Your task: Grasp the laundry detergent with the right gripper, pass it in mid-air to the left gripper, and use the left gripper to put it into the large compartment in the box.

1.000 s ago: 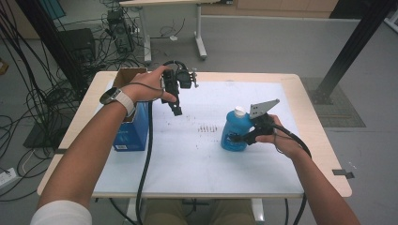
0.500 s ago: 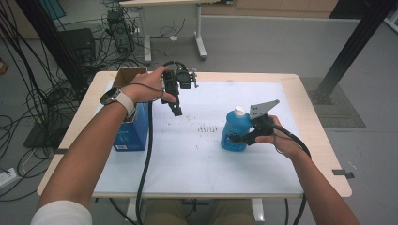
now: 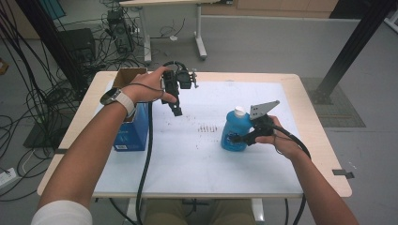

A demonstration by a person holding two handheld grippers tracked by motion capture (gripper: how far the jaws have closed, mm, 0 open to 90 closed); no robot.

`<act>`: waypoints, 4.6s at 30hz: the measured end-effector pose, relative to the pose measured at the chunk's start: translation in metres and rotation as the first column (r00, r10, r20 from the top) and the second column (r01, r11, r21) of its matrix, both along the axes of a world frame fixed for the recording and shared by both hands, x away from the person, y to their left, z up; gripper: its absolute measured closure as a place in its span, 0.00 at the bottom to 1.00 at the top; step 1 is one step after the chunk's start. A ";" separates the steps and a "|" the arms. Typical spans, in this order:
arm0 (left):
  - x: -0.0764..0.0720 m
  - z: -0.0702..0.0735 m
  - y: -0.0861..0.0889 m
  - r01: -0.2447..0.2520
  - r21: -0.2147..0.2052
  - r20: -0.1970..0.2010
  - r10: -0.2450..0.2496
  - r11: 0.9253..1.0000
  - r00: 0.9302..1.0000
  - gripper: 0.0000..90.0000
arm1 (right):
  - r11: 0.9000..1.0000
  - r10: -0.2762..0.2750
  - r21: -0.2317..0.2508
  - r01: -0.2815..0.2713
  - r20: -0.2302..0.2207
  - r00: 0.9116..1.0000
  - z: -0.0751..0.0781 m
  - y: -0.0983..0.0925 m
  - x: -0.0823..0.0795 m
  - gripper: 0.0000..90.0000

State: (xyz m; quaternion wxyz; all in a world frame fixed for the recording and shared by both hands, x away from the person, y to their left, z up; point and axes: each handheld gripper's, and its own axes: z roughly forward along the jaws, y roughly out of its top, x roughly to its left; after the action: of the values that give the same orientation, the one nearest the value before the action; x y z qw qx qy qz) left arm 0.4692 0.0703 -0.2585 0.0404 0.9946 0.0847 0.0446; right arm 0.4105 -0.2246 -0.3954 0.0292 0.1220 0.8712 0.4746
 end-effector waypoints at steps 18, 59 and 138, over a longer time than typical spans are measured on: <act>0.000 -0.002 0.000 -0.004 -0.002 -0.002 0.004 1.000 1.000 0.13 | 1.000 0.005 0.004 -0.005 0.001 1.000 -0.002 0.000 0.000 0.43; 0.000 -0.003 0.000 -0.003 -0.005 0.001 0.003 1.000 1.000 0.13 | 1.000 0.014 0.020 -0.014 0.028 1.000 -0.003 -0.001 0.000 0.48; -0.011 0.008 0.003 -0.009 -0.002 0.024 0.009 1.000 1.000 0.13 | 0.999 0.001 0.052 -0.002 0.023 1.000 -0.007 -0.002 -0.001 0.48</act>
State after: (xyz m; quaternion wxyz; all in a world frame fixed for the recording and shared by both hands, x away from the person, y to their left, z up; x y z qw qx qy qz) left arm 0.4577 0.0736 -0.2505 0.0421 0.9935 0.0889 0.0567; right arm 0.4097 -0.2269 -0.4022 0.0356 0.1165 0.8582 0.4986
